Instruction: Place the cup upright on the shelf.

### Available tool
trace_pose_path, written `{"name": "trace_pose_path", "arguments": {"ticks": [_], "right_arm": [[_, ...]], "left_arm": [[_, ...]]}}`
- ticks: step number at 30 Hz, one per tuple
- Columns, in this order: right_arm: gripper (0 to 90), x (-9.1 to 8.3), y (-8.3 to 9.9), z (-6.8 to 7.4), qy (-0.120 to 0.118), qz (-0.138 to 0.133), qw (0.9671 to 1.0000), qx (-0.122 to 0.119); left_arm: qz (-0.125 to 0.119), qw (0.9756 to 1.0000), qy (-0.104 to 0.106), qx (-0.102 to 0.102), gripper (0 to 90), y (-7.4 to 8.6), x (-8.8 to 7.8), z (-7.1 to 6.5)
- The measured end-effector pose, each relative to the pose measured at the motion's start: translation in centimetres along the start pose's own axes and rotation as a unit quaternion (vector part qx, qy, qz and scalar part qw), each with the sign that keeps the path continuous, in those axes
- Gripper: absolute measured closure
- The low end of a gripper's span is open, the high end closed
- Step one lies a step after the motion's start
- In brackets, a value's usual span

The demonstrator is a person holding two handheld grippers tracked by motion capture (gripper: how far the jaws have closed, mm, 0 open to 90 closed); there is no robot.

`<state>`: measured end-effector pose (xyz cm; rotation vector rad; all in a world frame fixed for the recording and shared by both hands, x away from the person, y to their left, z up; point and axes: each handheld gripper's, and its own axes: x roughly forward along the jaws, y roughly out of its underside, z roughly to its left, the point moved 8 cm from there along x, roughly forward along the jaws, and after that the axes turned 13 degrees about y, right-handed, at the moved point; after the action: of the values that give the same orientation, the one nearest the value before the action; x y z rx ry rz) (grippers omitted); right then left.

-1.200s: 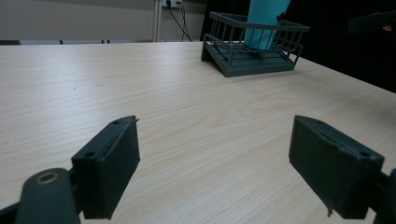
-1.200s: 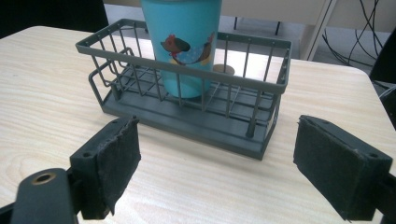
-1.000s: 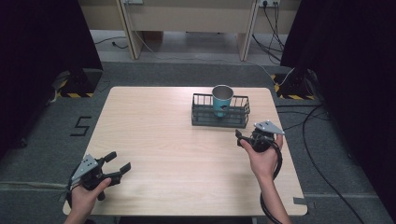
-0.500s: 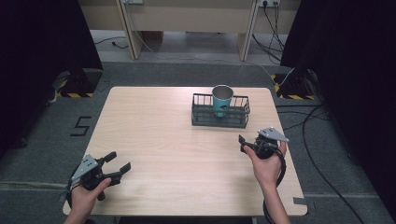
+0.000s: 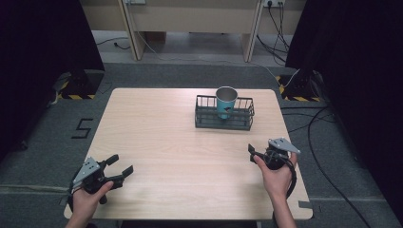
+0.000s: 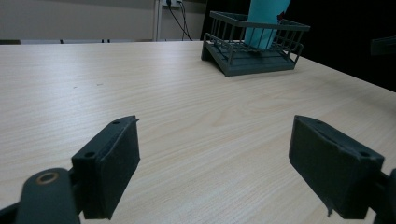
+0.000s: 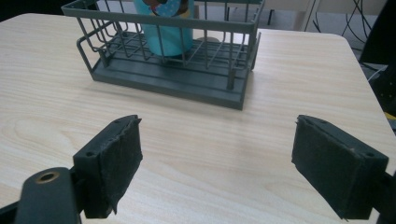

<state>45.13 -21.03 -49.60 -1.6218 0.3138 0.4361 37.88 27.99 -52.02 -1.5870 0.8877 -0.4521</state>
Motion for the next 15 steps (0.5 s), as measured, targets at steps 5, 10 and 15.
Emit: {"name": "trace_pose_path", "arguments": {"ticks": [5, 10, 15], "right_arm": [[17.0, -0.2, 0.6, -0.4, 0.003, 0.001, 1.0, 0.005], [17.4, -0.5, 1.6, -1.0, 0.009, 0.006, 0.9998, 0.014], [17.7, -0.5, 2.7, -1.4, 0.012, 0.01, 0.9998, 0.012]], "left_arm": [[0.0, 1.0, 0.0, 0.0, 15.7, 0.0, 0.0, 0.0], [0.0, 1.0, 0.0, 0.0, 15.7, 0.0, 0.0, 0.0], [0.001, 1.0, 0.0, 0.0, 15.7, 0.0, 0.0, 0.0]]}}
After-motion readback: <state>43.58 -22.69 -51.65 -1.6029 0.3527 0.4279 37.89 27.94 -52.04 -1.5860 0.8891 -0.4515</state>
